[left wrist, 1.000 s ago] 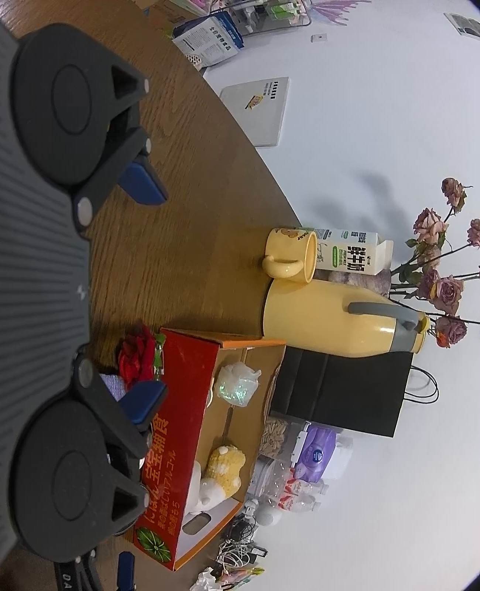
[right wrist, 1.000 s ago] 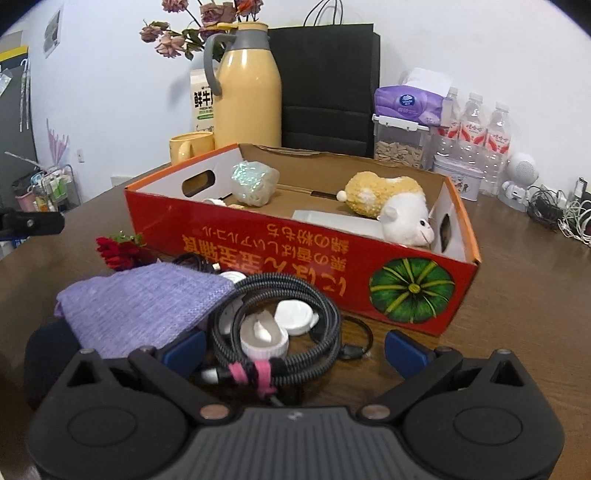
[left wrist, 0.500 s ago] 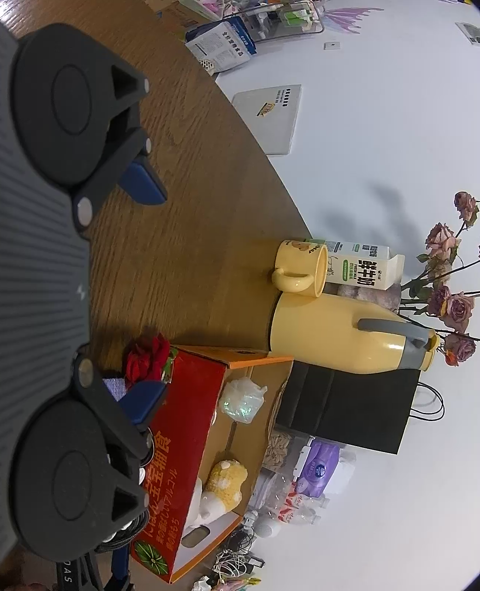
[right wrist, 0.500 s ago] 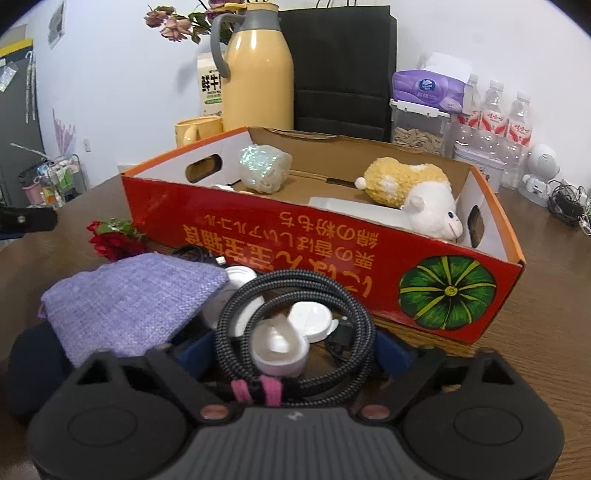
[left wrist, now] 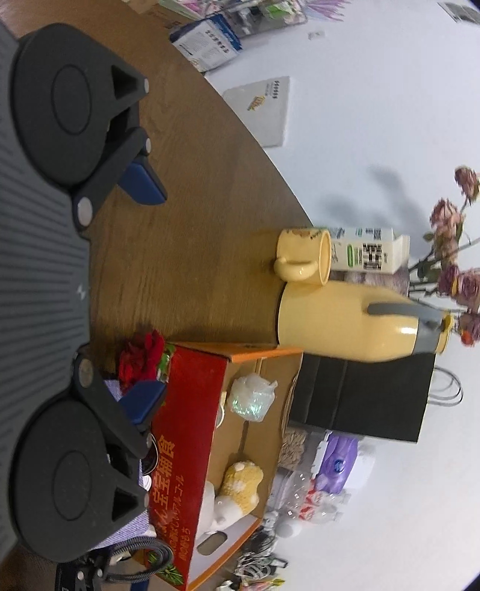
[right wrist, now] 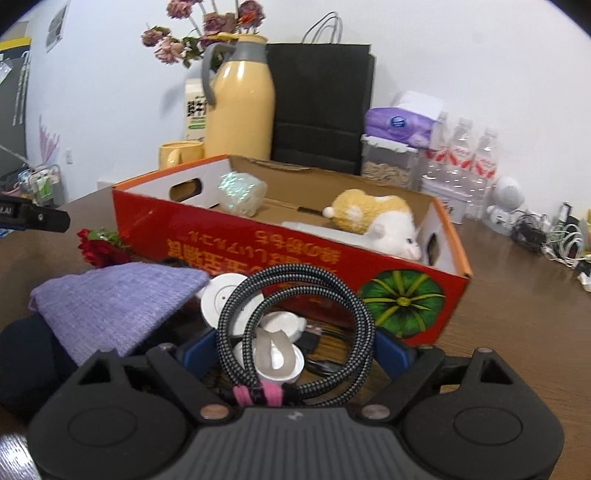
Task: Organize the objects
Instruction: 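Move both tools back toward the loose clutter beside the box, then grasp the red rose with the left tool while the right tool grasps the braided cable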
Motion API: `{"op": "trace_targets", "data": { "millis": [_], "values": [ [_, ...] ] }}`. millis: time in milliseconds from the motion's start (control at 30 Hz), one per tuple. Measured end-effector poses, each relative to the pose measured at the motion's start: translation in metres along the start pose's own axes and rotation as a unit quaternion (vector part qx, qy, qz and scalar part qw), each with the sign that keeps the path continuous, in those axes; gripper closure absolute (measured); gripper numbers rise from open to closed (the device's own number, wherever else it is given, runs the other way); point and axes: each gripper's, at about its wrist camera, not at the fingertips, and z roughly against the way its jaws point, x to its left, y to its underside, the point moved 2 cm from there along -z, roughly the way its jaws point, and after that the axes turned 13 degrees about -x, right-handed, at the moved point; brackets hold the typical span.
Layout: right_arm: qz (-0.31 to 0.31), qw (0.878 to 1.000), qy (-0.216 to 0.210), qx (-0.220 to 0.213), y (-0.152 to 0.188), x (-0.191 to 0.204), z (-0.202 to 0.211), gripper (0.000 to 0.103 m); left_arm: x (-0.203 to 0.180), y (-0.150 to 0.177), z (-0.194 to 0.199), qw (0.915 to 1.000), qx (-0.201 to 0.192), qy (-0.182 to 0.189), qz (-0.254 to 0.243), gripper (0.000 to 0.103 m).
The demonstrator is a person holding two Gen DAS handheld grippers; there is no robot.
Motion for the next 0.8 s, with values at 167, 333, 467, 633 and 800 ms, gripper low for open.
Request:
{"op": "trace_targets", "data": {
  "millis": [167, 333, 467, 633, 800],
  "values": [
    [-0.013, 1.0, 0.021, -0.013, 0.001, -0.011, 0.007, 0.014, -0.018, -0.001, -0.024, 0.9988, 0.03, 0.033, -0.021, 0.0],
    [-0.01, 1.0, 0.018, -0.022, 0.0, -0.01, 0.009, 0.014, -0.032, 0.007, -0.048, 0.9958, 0.063, 0.049, -0.044, 0.0],
    [-0.012, 1.0, 0.015, -0.022, 0.0, -0.009, 0.009, 0.014, -0.032, 0.01, -0.051, 0.9962, 0.061, 0.05, -0.037, 0.001],
    [-0.012, 1.0, 0.014, -0.022, 0.0, -0.009, 0.009, 0.014, -0.036, 0.011, -0.047, 0.9951, 0.055, 0.073, -0.037, 0.052],
    [-0.012, 0.999, 0.015, -0.027, 0.0, -0.008, 0.009, 0.014, -0.036, 0.012, -0.039, 0.996, 0.034, 0.076, -0.03, 0.061]
  ]
}}
